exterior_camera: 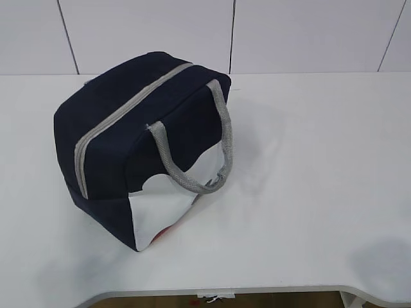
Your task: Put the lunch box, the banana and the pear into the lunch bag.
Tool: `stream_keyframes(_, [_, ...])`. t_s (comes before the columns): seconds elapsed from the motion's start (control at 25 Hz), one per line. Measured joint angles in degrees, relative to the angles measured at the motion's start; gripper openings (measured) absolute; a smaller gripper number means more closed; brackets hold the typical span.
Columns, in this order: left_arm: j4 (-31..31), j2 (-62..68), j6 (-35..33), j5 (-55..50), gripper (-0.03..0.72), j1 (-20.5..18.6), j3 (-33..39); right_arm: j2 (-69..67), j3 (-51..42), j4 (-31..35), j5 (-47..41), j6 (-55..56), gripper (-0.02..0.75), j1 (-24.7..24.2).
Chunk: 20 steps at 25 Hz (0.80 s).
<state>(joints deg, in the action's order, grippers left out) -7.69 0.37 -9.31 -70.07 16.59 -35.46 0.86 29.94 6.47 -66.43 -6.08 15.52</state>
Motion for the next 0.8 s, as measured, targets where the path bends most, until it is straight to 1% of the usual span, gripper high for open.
stream_keyframes(0.2, [0.9,0.0,-0.3,3.0,0.249,0.0,3.8,0.1,-1.1,-0.1,0.5,0.0,0.344,0.0])
stream_keyframes(0.32, [1.6,0.0,-0.4,4.4,0.244,0.0,4.3,0.1,-1.5,-0.9,0.5,0.2,0.344,0.0])
stream_keyframes(0.52, [1.8,0.0,-0.4,5.7,0.242,0.0,5.0,0.1,-1.6,-4.7,0.6,3.9,0.344,0.0])
stream_keyframes(0.8, [1.8,0.0,-0.4,5.9,0.241,0.0,5.0,0.1,-1.6,-5.4,0.6,4.6,0.344,0.0])
